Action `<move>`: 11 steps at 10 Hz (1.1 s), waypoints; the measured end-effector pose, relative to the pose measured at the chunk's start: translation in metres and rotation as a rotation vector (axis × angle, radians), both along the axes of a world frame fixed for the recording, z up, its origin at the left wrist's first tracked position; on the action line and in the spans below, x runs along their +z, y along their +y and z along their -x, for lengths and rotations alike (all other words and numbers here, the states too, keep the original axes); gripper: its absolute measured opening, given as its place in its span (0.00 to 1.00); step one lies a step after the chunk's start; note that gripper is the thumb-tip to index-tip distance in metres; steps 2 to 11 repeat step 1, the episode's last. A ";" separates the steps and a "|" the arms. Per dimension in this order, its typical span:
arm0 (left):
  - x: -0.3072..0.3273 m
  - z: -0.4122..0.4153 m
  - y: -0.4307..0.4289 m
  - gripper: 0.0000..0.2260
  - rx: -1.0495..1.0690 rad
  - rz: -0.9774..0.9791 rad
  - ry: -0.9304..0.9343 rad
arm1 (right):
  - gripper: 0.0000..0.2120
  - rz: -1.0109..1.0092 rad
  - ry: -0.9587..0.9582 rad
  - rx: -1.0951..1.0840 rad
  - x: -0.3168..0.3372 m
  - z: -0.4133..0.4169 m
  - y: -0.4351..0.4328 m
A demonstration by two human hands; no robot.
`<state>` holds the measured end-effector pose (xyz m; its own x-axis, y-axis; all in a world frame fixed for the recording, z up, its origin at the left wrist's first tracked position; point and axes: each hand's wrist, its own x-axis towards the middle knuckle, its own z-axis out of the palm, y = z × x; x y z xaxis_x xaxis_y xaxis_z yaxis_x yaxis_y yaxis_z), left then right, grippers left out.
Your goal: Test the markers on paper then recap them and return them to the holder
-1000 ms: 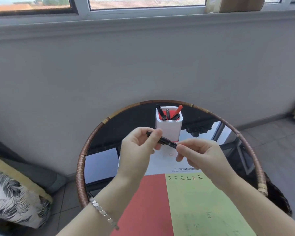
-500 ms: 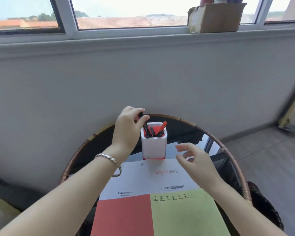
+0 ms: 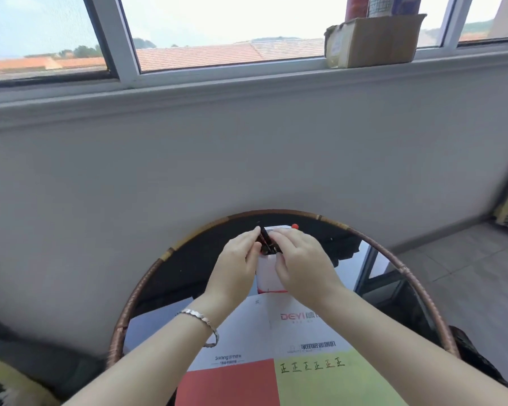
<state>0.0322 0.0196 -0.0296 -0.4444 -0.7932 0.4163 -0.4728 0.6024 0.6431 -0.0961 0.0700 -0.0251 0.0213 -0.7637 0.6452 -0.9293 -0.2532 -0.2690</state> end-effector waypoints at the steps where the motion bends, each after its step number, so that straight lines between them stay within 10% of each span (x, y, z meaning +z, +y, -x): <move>1: 0.011 -0.002 0.001 0.20 -0.015 -0.296 0.054 | 0.17 -0.005 -0.006 -0.059 0.008 -0.002 0.003; 11: 0.011 -0.002 0.001 0.20 -0.015 -0.296 0.054 | 0.17 -0.005 -0.006 -0.059 0.008 -0.002 0.003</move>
